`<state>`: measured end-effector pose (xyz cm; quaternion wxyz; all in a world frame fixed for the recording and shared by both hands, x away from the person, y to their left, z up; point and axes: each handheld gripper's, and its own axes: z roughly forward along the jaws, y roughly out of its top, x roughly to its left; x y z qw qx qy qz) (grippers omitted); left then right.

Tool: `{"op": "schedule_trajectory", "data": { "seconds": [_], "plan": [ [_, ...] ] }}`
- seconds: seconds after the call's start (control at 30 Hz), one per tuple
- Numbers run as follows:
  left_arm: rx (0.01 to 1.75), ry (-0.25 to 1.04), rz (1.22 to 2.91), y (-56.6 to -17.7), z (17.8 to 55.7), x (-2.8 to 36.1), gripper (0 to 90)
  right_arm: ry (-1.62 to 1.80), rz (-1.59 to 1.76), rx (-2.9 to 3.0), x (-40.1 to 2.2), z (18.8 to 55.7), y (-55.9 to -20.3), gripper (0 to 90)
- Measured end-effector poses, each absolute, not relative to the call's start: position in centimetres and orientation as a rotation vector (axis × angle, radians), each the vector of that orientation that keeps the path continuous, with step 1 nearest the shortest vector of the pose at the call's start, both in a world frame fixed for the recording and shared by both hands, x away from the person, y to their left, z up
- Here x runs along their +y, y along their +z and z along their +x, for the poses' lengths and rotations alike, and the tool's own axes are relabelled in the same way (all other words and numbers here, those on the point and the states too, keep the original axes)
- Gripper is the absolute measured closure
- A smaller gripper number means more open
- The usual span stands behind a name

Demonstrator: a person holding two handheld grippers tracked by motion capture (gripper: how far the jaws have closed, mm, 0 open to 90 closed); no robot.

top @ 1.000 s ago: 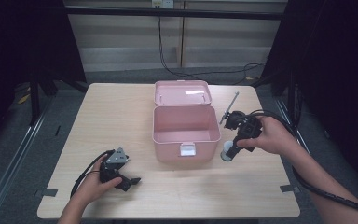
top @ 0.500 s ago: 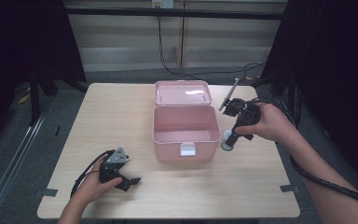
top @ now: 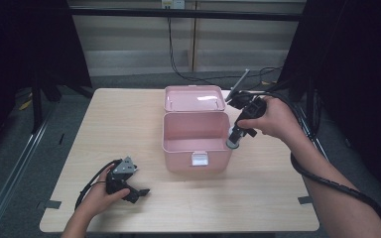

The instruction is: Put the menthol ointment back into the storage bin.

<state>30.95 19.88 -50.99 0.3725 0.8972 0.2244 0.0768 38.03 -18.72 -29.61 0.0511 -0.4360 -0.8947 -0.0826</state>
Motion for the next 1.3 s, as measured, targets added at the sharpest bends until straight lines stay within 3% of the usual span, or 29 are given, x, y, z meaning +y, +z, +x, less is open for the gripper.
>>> {"op": "schedule_trajectory", "data": {
  "seconds": [1.3],
  "plan": [
    [0.572, 0.191, 2.298, -51.0, 31.0, 19.9, 0.0, -0.257, -1.610, -2.579, -14.5, 43.6, -34.8, 50.3]
  ]
}}
